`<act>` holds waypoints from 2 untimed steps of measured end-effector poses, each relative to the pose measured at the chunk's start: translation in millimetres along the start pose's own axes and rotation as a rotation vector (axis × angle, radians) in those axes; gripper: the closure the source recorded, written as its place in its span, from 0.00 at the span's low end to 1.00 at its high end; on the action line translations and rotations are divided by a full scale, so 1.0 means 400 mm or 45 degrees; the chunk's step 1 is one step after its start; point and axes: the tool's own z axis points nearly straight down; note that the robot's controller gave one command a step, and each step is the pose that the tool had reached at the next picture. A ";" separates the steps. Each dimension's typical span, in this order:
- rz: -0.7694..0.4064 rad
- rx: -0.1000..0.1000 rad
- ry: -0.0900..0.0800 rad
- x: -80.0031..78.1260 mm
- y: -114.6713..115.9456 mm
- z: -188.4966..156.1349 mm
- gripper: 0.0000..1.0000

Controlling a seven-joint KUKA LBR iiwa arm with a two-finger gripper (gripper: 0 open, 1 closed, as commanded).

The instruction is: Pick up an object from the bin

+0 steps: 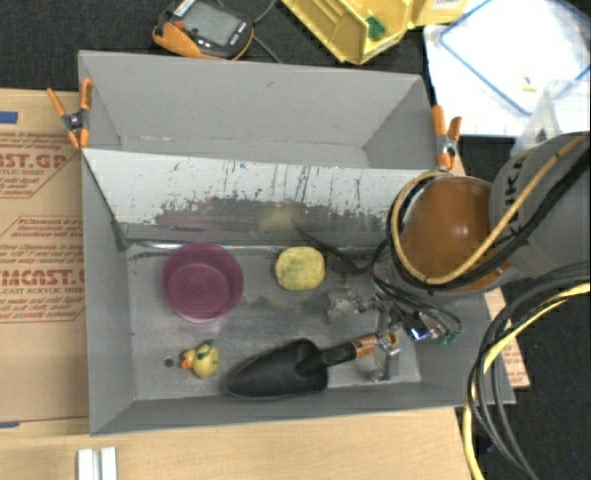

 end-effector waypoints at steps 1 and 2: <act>-0.139 0.006 -0.009 0.020 0.012 0.005 0.00; -0.011 0.000 -0.004 -0.001 0.003 0.000 1.00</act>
Offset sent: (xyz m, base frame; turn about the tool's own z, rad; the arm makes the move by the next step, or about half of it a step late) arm -0.0004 0.0001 0.0003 -0.0090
